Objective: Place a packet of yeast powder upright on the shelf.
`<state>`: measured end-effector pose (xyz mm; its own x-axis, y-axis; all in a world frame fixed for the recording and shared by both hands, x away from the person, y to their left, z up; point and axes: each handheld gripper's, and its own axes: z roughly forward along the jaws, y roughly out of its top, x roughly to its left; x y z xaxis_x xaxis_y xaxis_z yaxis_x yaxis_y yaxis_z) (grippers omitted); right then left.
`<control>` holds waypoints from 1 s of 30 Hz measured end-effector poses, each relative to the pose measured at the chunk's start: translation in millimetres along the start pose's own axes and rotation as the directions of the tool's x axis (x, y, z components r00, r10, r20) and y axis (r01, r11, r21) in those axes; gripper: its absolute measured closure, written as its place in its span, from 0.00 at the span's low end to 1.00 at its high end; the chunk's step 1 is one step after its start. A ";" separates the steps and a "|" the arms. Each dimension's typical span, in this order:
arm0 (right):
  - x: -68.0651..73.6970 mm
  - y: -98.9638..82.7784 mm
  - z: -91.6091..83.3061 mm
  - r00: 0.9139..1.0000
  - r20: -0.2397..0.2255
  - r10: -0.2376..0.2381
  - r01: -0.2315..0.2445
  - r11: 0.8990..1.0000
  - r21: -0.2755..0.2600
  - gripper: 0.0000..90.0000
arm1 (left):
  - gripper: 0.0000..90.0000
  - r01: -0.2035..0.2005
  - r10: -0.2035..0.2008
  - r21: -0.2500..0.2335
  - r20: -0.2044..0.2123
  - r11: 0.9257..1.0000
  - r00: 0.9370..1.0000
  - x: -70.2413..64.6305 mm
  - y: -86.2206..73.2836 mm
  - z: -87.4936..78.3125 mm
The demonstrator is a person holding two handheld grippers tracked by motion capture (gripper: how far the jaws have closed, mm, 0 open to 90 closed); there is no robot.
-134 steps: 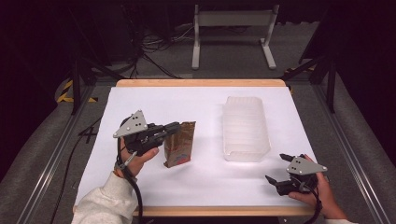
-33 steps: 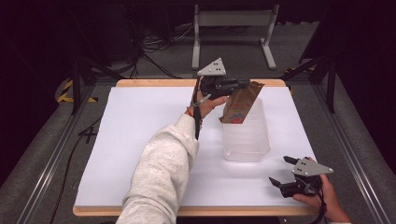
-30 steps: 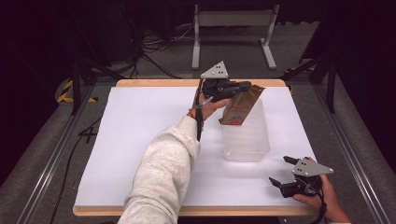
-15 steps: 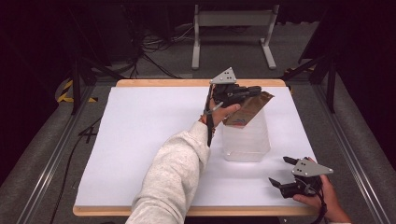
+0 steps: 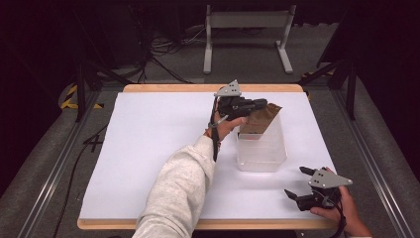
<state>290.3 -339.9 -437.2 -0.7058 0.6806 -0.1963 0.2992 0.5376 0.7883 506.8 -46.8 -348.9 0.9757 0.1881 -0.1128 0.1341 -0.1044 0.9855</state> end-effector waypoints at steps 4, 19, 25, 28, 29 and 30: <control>-0.3 -0.1 0.3 1.000 0.000 0.002 -0.002 1.000 0.002 0.11 | 0.95 0.015 -0.015 -0.002 0.000 1.000 1.000 1.8 -5.1 -10.0; 0.4 0.9 1.8 1.000 0.000 -0.005 0.005 1.000 0.002 0.11 | 0.94 -0.001 0.003 0.042 -0.053 0.999 0.999 1.3 -10.6 -24.5; 0.2 0.8 1.1 1.000 0.001 -0.005 0.005 1.000 0.002 0.11 | 0.91 -0.022 0.028 0.076 -0.082 0.997 0.996 -1.9 -6.5 -24.5; 0.1 0.9 1.4 1.000 0.003 -0.005 0.005 1.000 0.002 0.11 | 0.90 -0.029 0.038 0.091 -0.098 0.995 0.994 -3.2 -4.6 -25.5; 0.1 0.9 1.4 1.000 0.003 -0.005 0.005 1.000 0.002 0.11 | 0.89 -0.029 0.038 0.091 -0.098 0.995 0.994 -3.2 -4.6 -25.5; 0.4 1.0 1.4 1.000 0.002 -0.003 0.003 1.000 0.003 0.11 | 0.89 -0.037 0.047 0.096 -0.103 0.995 0.994 -3.3 -3.9 -26.3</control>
<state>291.3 -338.4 -437.4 -0.7056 0.6799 -0.1999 0.2991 0.5414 0.7858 498.5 -21.3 -349.0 0.9577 0.2830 -0.0527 0.1140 -0.2049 0.9721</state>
